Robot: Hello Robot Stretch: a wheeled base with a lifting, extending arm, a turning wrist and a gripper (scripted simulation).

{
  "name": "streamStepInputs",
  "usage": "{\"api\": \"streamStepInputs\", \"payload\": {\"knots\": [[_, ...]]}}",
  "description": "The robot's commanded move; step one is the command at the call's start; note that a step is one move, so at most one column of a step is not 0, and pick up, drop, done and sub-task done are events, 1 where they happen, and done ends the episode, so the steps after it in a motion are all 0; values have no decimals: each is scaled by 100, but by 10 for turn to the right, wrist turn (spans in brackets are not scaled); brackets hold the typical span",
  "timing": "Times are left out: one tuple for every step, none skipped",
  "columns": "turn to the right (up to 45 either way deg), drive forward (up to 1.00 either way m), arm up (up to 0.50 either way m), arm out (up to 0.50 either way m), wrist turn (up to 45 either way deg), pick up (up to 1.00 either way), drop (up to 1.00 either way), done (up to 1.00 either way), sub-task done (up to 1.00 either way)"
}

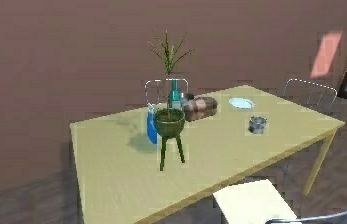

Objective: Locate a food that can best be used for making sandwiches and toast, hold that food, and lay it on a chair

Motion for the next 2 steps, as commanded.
{"api": "streamStepInputs", "payload": {"knots": [[450,0,0,0,0,0,0,0,0],[450,0,0,0,0,0,0,0,0]]}}
